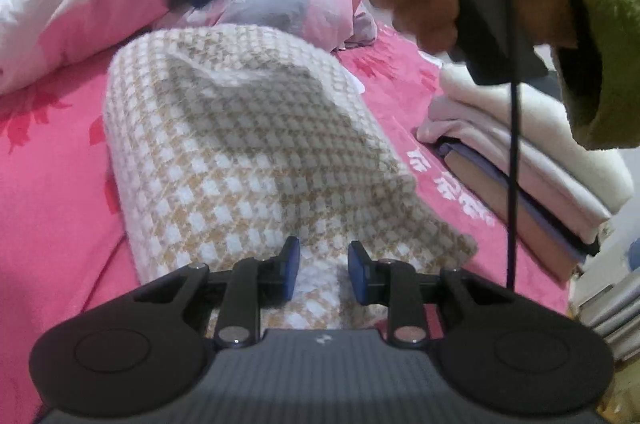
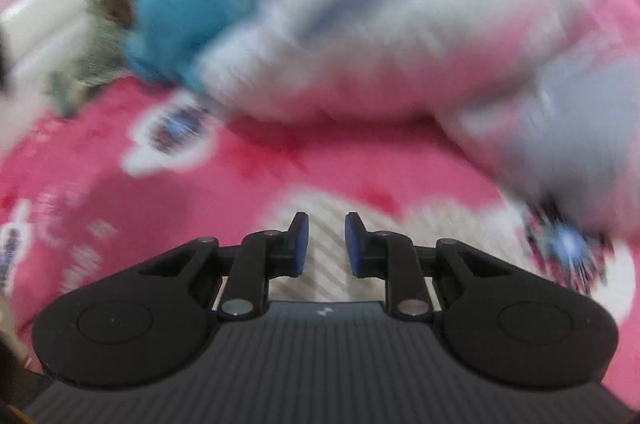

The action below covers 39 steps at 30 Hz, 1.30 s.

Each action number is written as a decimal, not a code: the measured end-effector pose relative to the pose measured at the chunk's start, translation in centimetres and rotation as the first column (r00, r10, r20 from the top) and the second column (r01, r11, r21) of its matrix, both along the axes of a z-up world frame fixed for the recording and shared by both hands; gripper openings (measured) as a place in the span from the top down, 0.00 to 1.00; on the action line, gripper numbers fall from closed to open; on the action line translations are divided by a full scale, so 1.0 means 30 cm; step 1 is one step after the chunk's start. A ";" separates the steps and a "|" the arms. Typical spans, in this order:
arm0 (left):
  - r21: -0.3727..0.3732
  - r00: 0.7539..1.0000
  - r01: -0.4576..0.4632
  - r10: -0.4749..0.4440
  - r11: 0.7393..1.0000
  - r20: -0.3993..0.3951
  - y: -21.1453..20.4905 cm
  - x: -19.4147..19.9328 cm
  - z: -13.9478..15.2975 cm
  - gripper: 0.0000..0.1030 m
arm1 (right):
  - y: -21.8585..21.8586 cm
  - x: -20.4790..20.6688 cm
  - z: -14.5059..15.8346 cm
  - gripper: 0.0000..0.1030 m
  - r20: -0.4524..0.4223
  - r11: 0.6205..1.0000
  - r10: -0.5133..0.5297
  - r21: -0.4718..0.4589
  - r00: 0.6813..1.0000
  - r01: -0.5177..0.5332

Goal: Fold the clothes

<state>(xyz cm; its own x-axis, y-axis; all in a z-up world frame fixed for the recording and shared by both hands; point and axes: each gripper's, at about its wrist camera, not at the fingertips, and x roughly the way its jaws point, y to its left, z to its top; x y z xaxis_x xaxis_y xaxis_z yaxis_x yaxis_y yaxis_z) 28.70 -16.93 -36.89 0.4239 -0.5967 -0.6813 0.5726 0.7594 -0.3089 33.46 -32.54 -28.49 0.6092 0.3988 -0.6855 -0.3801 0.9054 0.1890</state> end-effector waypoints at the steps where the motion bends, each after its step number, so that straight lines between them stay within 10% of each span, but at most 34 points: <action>1: 0.001 1.000 0.003 -0.003 1.000 0.010 0.005 -0.004 -0.002 0.73 | 0.043 0.022 -0.022 0.84 -0.016 0.999 0.036 -0.017 0.999 -0.037; 7: -0.001 1.000 -0.022 0.022 1.000 0.018 0.081 0.016 -0.017 0.73 | 0.183 0.130 -0.330 0.85 -0.033 0.989 0.137 -0.047 0.990 -0.139; 14: -0.023 1.000 0.014 -0.014 1.000 -0.007 0.108 0.006 -0.023 0.73 | 0.182 0.134 -0.132 0.84 -0.012 0.994 0.086 -0.072 0.996 -0.086; 21: -0.007 0.999 0.032 -0.032 0.999 -0.001 0.140 0.017 -0.039 0.71 | 0.220 0.180 -0.373 0.86 0.038 0.992 0.107 -0.078 0.993 -0.104; 30: 0.004 0.995 0.093 -0.093 0.996 -0.028 0.162 0.029 -0.028 0.71 | 0.110 0.065 -0.080 0.84 0.064 0.992 -0.084 -0.089 0.994 0.090; 34: 0.050 0.994 0.112 -0.113 0.992 0.014 0.139 0.040 -0.021 0.71 | 0.021 0.066 -0.300 0.86 -0.043 0.981 -0.129 -0.150 0.991 0.121; 36: 0.108 0.990 0.135 -0.137 0.985 0.013 0.104 0.044 0.002 0.71 | -0.037 0.077 -0.335 0.86 -0.042 0.986 -0.166 -0.023 0.985 0.165; 39: 0.136 0.989 0.136 -0.128 0.981 -0.070 0.073 0.071 0.065 0.64 | -0.036 0.066 -0.277 0.86 -0.035 0.990 -0.124 -0.068 0.992 0.121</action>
